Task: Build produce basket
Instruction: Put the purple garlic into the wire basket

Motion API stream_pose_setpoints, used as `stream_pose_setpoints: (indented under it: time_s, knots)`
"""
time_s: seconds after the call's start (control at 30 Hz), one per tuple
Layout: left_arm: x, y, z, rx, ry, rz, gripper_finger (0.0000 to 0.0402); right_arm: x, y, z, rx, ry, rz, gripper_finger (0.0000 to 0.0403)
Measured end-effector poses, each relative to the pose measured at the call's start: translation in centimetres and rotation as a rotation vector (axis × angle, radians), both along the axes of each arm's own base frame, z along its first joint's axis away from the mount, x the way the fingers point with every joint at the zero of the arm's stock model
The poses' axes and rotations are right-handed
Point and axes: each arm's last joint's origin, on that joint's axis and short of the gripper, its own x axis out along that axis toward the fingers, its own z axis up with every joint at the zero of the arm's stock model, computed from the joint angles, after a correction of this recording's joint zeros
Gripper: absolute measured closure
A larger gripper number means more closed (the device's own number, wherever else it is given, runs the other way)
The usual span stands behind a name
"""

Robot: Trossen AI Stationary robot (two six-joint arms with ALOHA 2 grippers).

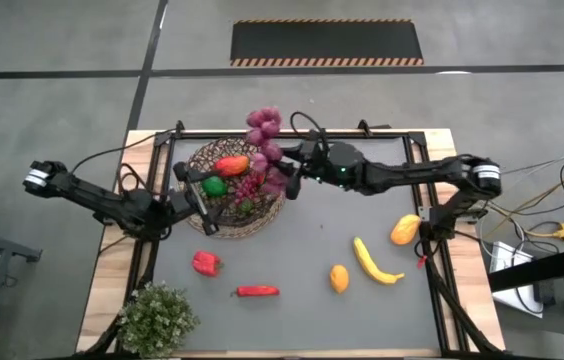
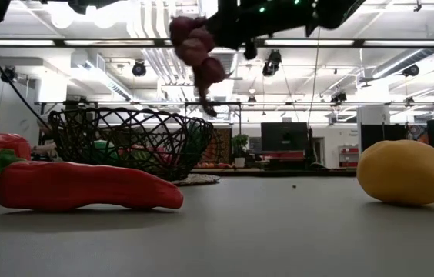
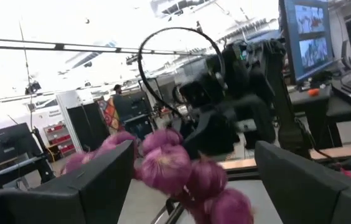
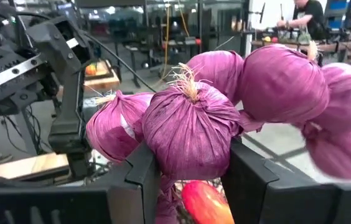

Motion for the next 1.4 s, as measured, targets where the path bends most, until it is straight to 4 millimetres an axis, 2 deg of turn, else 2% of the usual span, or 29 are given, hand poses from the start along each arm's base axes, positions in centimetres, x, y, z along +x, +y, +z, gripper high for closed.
stream_pose_setpoints:
  time_s: [0.2, 0.43, 0.77, 1.2, 1.4]
  knots:
    - [-0.8, 0.0, 0.1, -0.008, -0.019, -0.016, 0.0088, 1.9, -0.3, -2.6, -0.024, -0.029, 0.0, 0.0275]
    - [-1.0, -0.2, 0.0, -0.009, -0.021, -0.031, 0.0088, 3.2, -0.5, -5.2, -0.033, 0.005, 0.0, 0.0275]
    - [-1.0, -0.2, 0.0, -0.009, -0.023, -0.031, 0.0088, 3.5, -0.5, -6.4, -0.006, 0.048, 0.001, 0.0272]
    - [-0.9, -0.2, 0.1, -0.013, -0.035, -0.031, 0.0088, 3.5, -0.5, -7.0, -0.015, 0.112, 0.001, 0.0172]
    - [-0.9, -0.2, 0.1, -0.014, -0.04, -0.031, 0.0088, 3.5, -0.5, -7.3, -0.009, 0.145, 0.002, 0.0152]
